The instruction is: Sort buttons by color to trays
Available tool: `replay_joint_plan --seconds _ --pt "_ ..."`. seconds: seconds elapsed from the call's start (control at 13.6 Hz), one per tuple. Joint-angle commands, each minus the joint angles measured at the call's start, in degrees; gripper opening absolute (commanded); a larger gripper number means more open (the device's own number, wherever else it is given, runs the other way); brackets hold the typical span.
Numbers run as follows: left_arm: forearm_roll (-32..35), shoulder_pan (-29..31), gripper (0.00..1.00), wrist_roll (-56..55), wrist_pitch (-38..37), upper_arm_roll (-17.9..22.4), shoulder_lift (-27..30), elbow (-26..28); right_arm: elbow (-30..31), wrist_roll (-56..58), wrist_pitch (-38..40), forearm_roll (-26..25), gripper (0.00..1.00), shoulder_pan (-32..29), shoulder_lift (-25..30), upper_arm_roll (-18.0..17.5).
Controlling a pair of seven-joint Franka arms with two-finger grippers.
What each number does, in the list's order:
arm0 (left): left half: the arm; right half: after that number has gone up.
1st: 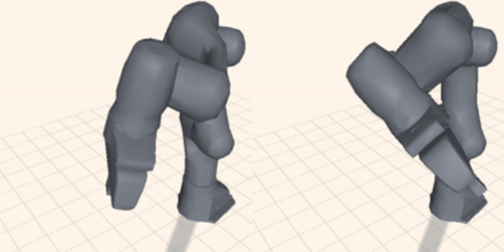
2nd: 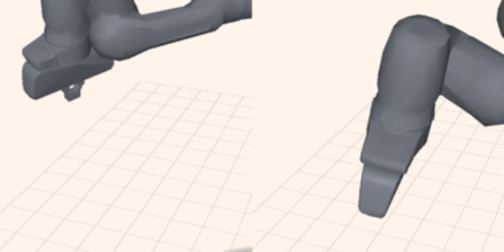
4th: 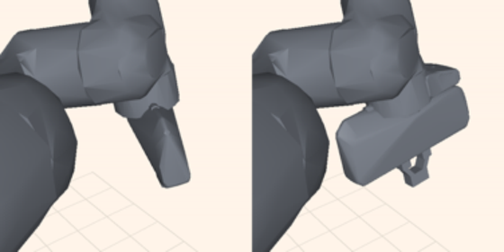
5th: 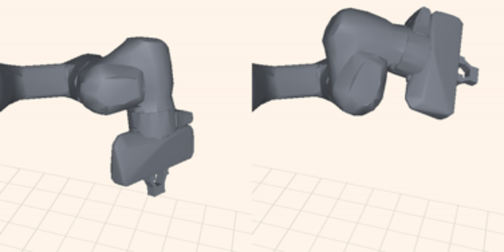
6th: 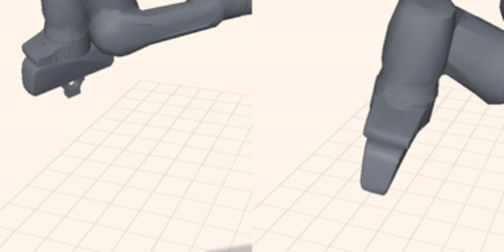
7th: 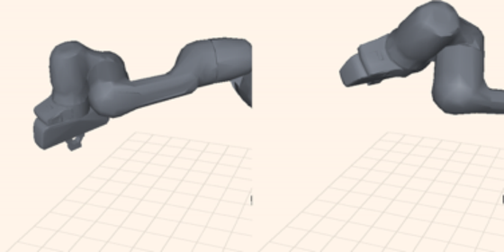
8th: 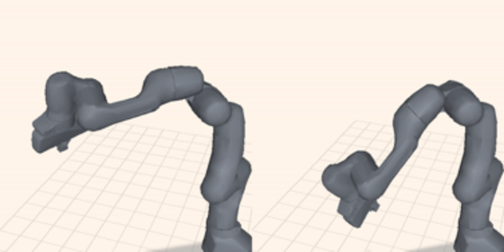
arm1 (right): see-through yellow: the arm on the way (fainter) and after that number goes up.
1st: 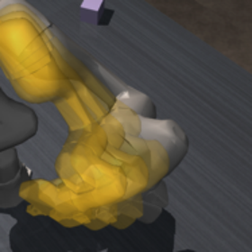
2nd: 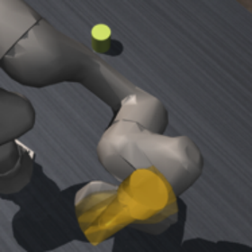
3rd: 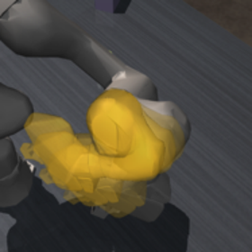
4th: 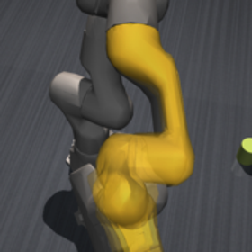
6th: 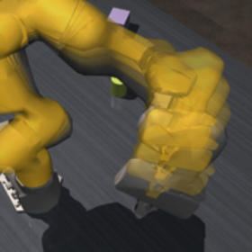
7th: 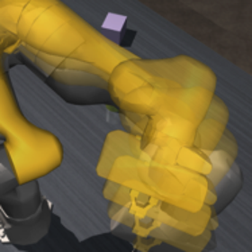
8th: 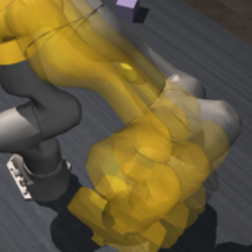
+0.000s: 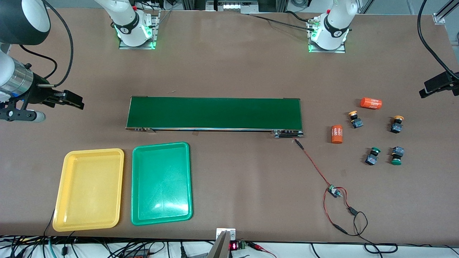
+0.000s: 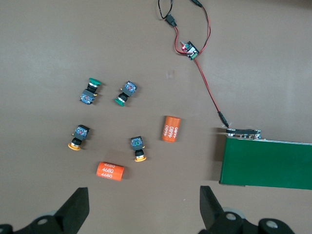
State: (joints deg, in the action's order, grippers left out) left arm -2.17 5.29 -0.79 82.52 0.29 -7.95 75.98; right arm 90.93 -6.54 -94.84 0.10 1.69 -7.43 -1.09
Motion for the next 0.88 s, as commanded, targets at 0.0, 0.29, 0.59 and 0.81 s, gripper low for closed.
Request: replay_joint_plan --seconds 0.0,0.29,0.59,0.81 --pt "1.12 -0.02 1.00 0.88 -1.57 0.24 0.65 0.13 -0.05 -0.40 0.88 0.60 1.00 0.06 0.66 -0.49" --pt "1.12 0.07 1.00 0.62 -3.59 0.06 0.57 0.04 -0.05 -0.58 0.79 0.60 1.00 0.15 0.48 -0.58" --pt "-2.21 0.52 1.00 0.35 -2.20 -0.11 -3.29 0.92 0.04 -0.58 0.18 0.69 1.00 1.29 -0.48 -0.67" --pt "-3.44 0.86 1.00 1.23 -1.31 -0.55 -9.79 0.40 0.04 -0.49 -0.52 0.77 1.00 1.21 -1.62 -0.67"
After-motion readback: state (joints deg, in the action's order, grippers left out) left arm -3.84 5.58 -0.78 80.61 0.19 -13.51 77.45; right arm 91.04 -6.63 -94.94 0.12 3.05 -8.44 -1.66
